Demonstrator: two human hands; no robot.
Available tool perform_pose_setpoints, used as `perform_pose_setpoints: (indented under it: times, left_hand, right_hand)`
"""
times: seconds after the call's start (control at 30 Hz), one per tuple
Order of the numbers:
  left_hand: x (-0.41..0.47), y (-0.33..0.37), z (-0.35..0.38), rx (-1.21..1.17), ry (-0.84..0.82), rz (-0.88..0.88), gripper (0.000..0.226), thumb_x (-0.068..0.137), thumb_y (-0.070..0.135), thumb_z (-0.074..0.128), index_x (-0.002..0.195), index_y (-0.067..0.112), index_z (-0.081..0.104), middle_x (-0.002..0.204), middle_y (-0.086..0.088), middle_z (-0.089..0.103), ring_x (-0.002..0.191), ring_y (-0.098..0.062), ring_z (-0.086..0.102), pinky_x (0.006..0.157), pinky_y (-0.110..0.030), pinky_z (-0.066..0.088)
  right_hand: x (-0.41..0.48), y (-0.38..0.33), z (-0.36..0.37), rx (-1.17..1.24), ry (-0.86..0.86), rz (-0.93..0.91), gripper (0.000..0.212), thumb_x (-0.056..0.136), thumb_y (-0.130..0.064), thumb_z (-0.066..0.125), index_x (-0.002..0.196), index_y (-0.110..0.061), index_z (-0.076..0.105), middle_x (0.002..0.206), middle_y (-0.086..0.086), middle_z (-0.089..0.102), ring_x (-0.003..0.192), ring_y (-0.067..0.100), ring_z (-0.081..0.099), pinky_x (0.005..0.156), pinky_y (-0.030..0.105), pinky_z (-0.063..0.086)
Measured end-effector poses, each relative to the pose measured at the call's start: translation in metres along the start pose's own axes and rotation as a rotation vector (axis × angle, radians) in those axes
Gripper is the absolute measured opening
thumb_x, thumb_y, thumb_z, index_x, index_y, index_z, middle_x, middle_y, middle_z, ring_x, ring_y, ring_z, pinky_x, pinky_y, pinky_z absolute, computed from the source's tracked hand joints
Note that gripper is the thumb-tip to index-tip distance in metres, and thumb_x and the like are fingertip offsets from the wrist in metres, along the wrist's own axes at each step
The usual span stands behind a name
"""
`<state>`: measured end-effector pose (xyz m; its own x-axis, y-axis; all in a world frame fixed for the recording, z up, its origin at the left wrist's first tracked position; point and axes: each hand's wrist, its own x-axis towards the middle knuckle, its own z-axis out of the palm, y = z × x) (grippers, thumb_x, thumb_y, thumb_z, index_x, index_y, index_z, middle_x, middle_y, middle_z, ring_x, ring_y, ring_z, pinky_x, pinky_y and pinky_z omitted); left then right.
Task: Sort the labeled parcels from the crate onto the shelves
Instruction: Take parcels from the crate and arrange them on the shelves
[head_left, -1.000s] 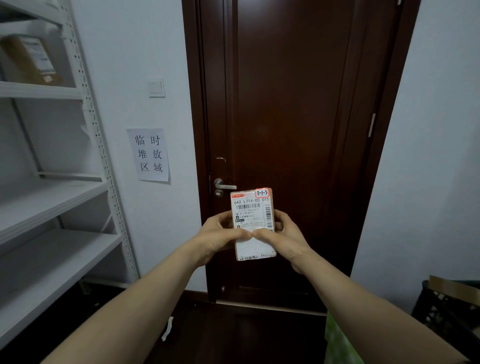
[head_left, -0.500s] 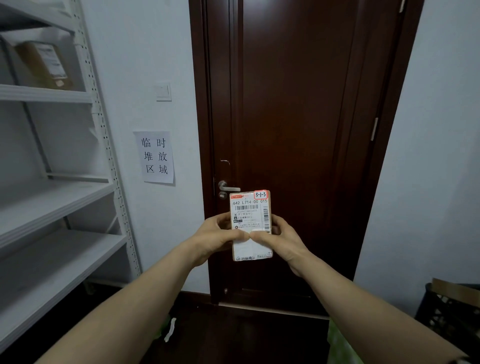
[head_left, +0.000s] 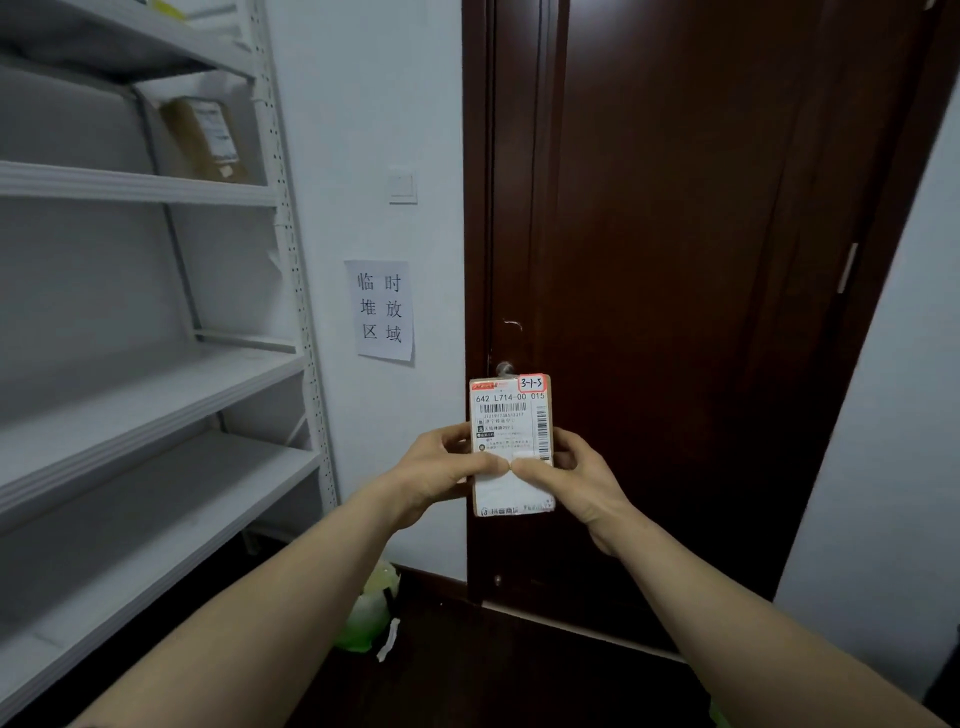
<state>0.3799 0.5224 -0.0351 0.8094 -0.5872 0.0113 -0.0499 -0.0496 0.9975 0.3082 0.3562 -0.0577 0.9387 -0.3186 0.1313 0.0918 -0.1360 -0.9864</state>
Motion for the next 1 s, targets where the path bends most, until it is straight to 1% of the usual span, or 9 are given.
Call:
perform_pose_setpoints:
  times: [0.1,0.17,0.3,0.43,0.57,0.63,0.7,0.87,1.0]
  left_hand:
    - [-0.025,-0.005,-0.018,-0.025,0.051,-0.031,0.032,0.082,0.005,0.068,0.112,0.016,0.064,0.108,-0.002,0.072,0.099,-0.019,0.068,0.078,-0.029,0.055]
    - [-0.046,-0.011,-0.030,-0.045,0.128,-0.049,0.029,0.083,0.010,0.068,0.111,0.015,0.065,0.106,-0.002,0.072,0.099,-0.019,0.069,0.079,-0.029,0.055]
    - [-0.104,-0.028,-0.055,-0.063,0.395,-0.094,0.032,0.077,0.011,0.074,0.108,0.016,0.067,0.102,-0.002,0.074,0.096,-0.021,0.070,0.088,-0.039,0.055]
    - [-0.181,-0.045,-0.077,-0.036,0.671,-0.141,0.019,0.080,0.014,0.072,0.098,0.019,0.069,0.096,0.001,0.074,0.085,-0.016,0.071,0.076,-0.032,0.058]
    - [-0.260,-0.061,-0.096,-0.025,0.870,-0.155,0.010,0.083,0.012,0.068,0.086,0.022,0.068,0.086,0.006,0.072,0.075,-0.009,0.069,0.067,-0.023,0.057]
    - [-0.298,-0.066,-0.105,-0.057,0.928,-0.197,0.007,0.084,0.018,0.069,0.090,0.021,0.068,0.089,0.004,0.073,0.077,-0.009,0.070,0.067,-0.024,0.057]
    - [-0.331,-0.068,-0.115,-0.086,0.970,-0.233,0.013,0.083,0.027,0.070,0.095,0.020,0.068,0.094,0.001,0.074,0.085,-0.014,0.071,0.075,-0.030,0.058]
    - [-0.388,-0.074,-0.139,-0.135,1.064,-0.267,0.026,0.082,0.034,0.070,0.102,0.017,0.068,0.095,-0.001,0.075,0.091,-0.018,0.071,0.079,-0.035,0.057]
    - [-0.417,-0.078,-0.153,-0.133,1.097,-0.292,0.020,0.085,0.031,0.067,0.099,0.016,0.066,0.097,-0.003,0.074,0.091,-0.020,0.071,0.075,-0.034,0.058]
  right_hand:
    - [-0.003,0.005,0.023,0.029,-0.104,0.013,0.067,0.068,-0.024,0.083,0.126,-0.025,0.050,0.110,0.001,0.067,0.100,0.013,0.066,0.089,0.035,0.055]
    - [-0.007,0.006,0.043,0.039,-0.200,0.024,0.064,0.069,-0.022,0.083,0.123,-0.029,0.049,0.109,0.001,0.067,0.098,0.012,0.066,0.085,0.032,0.056]
    - [-0.021,0.012,0.095,0.099,-0.416,0.071,0.057,0.075,-0.015,0.078,0.123,-0.026,0.049,0.106,0.001,0.067,0.094,0.015,0.068,0.073,0.028,0.055]
    - [-0.054,0.026,0.166,0.122,-0.608,0.124,0.051,0.077,-0.013,0.076,0.121,-0.023,0.053,0.106,0.006,0.069,0.094,0.023,0.069,0.080,0.039,0.057]
    - [-0.105,0.032,0.232,0.107,-0.774,0.138,0.047,0.068,-0.027,0.082,0.109,-0.025,0.058,0.101,0.003,0.071,0.095,0.022,0.069,0.086,0.042,0.055]
    - [-0.129,0.029,0.259,0.109,-0.852,0.154,0.039,0.075,-0.024,0.078,0.110,-0.022,0.059,0.098,0.003,0.072,0.091,0.020,0.069,0.080,0.034,0.056]
    - [-0.148,0.022,0.282,0.104,-0.930,0.167,0.035,0.078,-0.025,0.075,0.110,-0.022,0.061,0.097,0.002,0.073,0.090,0.018,0.070,0.078,0.032,0.056]
    - [-0.182,0.011,0.331,0.084,-1.043,0.168,0.037,0.077,-0.027,0.076,0.111,-0.018,0.063,0.097,0.002,0.074,0.090,0.018,0.071,0.084,0.036,0.057]
    - [-0.204,0.013,0.360,0.063,-1.098,0.198,0.044,0.075,-0.030,0.077,0.115,-0.018,0.062,0.101,0.002,0.073,0.092,0.019,0.071,0.088,0.043,0.055]
